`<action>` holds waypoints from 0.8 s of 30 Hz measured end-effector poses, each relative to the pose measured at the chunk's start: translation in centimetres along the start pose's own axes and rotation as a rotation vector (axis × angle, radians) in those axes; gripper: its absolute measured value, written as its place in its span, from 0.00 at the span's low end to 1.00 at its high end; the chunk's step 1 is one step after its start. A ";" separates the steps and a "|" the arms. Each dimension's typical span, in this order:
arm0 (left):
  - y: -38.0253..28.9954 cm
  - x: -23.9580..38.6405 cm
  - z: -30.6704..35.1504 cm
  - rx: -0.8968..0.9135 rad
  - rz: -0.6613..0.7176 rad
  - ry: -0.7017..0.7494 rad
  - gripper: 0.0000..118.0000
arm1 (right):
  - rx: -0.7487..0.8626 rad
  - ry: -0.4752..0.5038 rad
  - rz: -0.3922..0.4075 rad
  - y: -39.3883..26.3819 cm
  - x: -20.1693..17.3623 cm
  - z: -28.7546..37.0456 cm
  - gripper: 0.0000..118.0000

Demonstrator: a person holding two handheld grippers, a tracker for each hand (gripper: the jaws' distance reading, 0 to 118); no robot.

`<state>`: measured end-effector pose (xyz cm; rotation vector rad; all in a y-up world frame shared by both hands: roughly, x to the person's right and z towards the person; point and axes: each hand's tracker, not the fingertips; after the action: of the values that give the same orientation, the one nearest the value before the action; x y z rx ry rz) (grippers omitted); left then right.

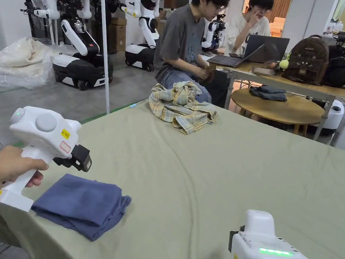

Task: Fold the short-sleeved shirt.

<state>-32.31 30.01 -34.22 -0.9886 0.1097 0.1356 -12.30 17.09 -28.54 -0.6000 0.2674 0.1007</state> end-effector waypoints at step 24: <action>-18.0 33.7 -1.3 0.724 -0.234 -0.101 0.06 | 0.169 -0.270 -0.164 -0.8 15.1 6.9 0.00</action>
<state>3.85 21.28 -25.25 -0.2659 -0.0507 -0.0701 3.86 20.66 -26.83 -0.4319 -0.0359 0.0004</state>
